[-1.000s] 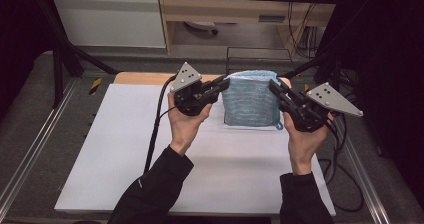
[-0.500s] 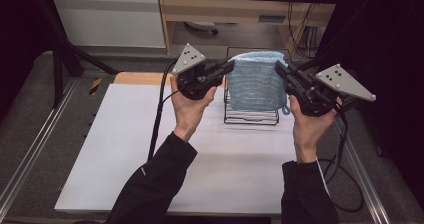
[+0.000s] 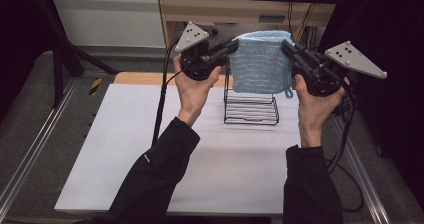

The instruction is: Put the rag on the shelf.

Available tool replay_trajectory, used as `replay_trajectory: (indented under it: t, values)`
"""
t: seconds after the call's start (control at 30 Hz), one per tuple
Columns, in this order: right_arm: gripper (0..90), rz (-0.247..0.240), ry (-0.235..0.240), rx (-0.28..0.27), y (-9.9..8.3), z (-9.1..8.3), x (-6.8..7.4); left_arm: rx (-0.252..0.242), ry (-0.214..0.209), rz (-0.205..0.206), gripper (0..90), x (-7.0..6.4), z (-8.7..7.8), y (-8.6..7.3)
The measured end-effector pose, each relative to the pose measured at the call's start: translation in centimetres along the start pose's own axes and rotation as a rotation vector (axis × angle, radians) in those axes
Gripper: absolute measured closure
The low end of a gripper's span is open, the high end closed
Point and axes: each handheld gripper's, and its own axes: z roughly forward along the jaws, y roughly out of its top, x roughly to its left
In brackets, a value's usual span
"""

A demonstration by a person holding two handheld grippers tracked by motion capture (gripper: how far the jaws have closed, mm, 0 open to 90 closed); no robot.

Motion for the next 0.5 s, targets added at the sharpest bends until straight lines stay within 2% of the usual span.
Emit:
replay_trajectory:
  t: [0.13,0.33,0.5]
  values:
    - [82.1,0.003,-0.001,-0.014,0.4,0.4,-0.6,-0.011,0.003,0.007,82.6,0.1,0.4,0.5]
    - [82.1,-0.001,0.002,-0.019,1.1,1.5,-1.1,-0.027,0.008,-0.02,82.6,0.9,1.2,1.4]
    - [82.1,0.002,0.003,-0.02,1.5,2.5,-1.7,-0.035,0.023,-0.005,82.7,1.5,1.8,2.1]
